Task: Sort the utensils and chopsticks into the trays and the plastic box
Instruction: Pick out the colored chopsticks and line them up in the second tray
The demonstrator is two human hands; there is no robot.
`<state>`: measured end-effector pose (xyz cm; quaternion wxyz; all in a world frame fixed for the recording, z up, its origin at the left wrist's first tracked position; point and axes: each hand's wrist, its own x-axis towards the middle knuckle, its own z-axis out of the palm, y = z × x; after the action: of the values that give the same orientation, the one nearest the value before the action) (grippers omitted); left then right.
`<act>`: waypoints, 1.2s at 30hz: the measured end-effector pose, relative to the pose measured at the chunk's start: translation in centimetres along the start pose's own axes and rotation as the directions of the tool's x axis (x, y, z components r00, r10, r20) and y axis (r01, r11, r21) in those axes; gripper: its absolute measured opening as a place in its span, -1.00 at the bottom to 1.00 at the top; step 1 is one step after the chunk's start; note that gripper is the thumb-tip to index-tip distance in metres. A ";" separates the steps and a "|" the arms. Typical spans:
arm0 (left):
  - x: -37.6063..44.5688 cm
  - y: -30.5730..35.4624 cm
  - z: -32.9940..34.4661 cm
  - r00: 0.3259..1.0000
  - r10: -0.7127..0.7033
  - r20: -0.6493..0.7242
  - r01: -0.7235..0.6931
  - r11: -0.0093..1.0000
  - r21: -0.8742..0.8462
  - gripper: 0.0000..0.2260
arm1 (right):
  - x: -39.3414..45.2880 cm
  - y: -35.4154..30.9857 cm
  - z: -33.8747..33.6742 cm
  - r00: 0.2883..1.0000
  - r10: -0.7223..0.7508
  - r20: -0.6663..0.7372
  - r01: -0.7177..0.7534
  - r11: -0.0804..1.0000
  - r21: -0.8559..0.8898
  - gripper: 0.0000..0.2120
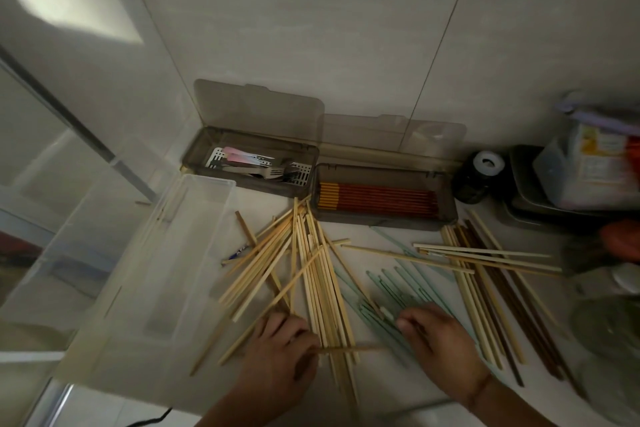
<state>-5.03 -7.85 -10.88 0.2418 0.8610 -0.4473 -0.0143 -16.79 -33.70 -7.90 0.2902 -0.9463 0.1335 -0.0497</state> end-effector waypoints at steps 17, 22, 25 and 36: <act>12.7 1.0 -3.5 0.922 -0.387 -0.016 0.283 0.702 -0.653 -0.91 | 8.1 -0.7 -4.2 0.978 0.112 0.175 -0.164 0.933 0.320 -0.70; 15.7 -0.6 -3.1 0.925 -0.370 -0.089 0.333 0.901 -0.279 -0.62 | 13.8 0.4 -6.6 0.983 0.110 -0.147 -0.098 0.991 0.088 -0.88; 16.6 -1.0 -2.2 0.926 -0.377 0.035 0.378 0.926 -0.025 -0.57 | 17.8 0.8 -6.8 0.987 0.097 -0.126 -0.121 0.974 -0.194 -0.90; 16.5 -2.1 -1.7 0.918 -0.386 0.088 0.393 0.915 -0.093 -0.64 | 20.0 1.4 -4.1 0.989 0.130 0.070 -0.129 0.992 -0.011 -0.86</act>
<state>6.86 -18.93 -7.17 0.2651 0.9174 -0.2734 -0.1157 1.37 -42.68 -4.98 0.2942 -0.9378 0.1845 0.0034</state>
